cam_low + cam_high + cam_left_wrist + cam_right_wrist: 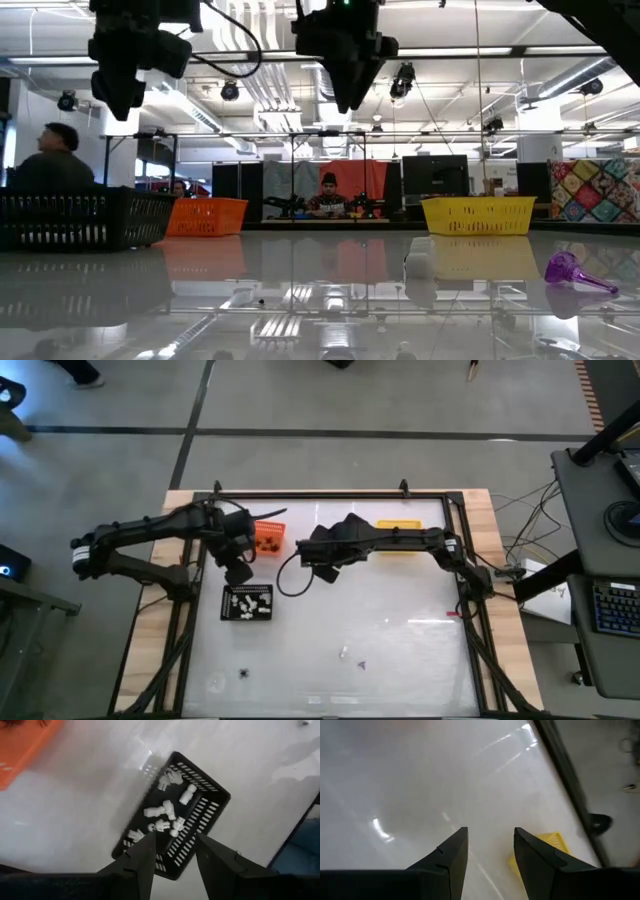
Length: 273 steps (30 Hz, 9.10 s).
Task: Sort Halloween decoration
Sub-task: Put the black spider toy into the orange bin
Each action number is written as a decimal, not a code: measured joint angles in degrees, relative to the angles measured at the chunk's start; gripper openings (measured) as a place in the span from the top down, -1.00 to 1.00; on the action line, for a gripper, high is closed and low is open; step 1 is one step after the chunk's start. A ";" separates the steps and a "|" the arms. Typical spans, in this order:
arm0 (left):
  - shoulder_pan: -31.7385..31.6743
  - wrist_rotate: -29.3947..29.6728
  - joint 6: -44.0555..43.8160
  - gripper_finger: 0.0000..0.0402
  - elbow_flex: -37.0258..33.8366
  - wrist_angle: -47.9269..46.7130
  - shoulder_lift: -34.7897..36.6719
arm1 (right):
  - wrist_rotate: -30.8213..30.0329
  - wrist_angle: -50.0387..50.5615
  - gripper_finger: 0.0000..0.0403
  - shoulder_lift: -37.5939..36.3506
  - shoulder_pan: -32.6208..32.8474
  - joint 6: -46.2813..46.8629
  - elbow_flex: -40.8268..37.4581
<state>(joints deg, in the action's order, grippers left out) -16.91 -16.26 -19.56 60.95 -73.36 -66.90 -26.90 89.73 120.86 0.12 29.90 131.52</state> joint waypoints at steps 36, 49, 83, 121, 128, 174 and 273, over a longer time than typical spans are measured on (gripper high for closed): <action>51.59 7.38 -35.47 0.24 -0.97 17.49 -15.76 | -7.62 -0.76 0.26 -19.15 -4.17 3.50 -31.10; 55.86 4.77 -38.04 0.24 -0.98 28.38 -28.14 | -7.45 -0.87 0.26 -19.15 -4.13 3.40 -31.10; 57.70 1.20 -34.89 0.96 -0.95 31.49 -38.87 | -7.16 -1.11 0.26 -19.15 -3.37 3.09 -31.10; 69.72 -7.77 -57.77 0.42 -5.27 30.48 -29.96 | -7.62 -1.97 0.26 -19.15 -3.37 2.51 -31.10; 69.75 -10.92 -60.92 0.52 -9.18 40.62 -30.29 | -7.58 -1.95 0.26 -19.15 -3.37 2.51 -31.10; 64.34 0.05 -52.58 0.42 -1.71 38.87 -32.91 | -7.07 -5.01 0.26 -19.15 -3.37 2.64 -31.14; -14.49 27.37 27.45 0.69 1.14 21.63 -13.80 | 1.77 -5.95 0.26 -19.17 -3.34 9.72 -31.14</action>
<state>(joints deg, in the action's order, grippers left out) -31.40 11.11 7.89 62.08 -51.73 -80.71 -25.13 83.79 101.69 -3.22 39.61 100.38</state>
